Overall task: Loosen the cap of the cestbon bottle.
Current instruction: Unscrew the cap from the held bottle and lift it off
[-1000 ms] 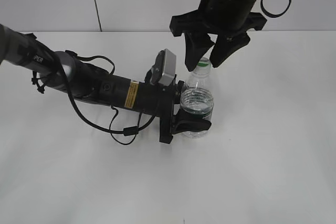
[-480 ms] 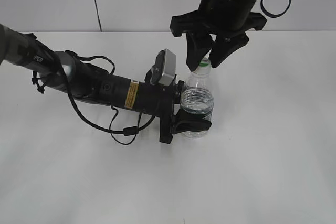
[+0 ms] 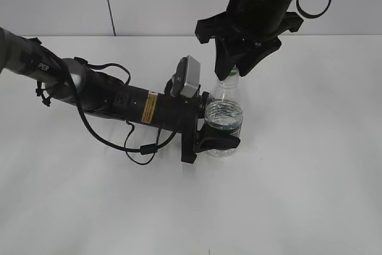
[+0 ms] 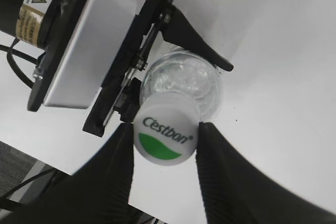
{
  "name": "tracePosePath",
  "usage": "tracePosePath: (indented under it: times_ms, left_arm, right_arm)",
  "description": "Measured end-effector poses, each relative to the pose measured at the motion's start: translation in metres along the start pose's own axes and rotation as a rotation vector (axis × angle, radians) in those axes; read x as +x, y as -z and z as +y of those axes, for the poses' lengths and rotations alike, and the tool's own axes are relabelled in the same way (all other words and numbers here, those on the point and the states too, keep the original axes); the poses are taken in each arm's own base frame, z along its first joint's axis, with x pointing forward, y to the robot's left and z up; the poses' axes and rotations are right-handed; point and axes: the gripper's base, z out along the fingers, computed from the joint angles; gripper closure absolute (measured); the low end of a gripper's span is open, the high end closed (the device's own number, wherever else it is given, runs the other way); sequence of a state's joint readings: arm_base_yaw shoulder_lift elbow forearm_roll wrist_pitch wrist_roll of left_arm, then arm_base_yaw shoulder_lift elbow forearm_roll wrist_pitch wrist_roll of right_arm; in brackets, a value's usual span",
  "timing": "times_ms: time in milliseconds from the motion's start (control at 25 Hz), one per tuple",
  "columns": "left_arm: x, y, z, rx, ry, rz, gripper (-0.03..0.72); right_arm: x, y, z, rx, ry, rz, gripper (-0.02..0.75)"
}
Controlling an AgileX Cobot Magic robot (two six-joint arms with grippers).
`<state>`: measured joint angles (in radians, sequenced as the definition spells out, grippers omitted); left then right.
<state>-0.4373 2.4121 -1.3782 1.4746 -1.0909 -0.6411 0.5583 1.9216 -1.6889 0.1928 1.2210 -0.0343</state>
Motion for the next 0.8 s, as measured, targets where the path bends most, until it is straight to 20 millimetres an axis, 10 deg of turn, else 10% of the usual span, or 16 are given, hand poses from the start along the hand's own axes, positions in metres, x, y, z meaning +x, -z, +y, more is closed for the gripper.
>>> tracePosePath:
  times_ms: [800]
  left_arm:
    - [0.0001,0.0000,0.0001,-0.001,0.000,0.001,0.286]
  right_arm:
    - [0.0001,0.0017,-0.0019,0.024,0.699,0.005,0.454]
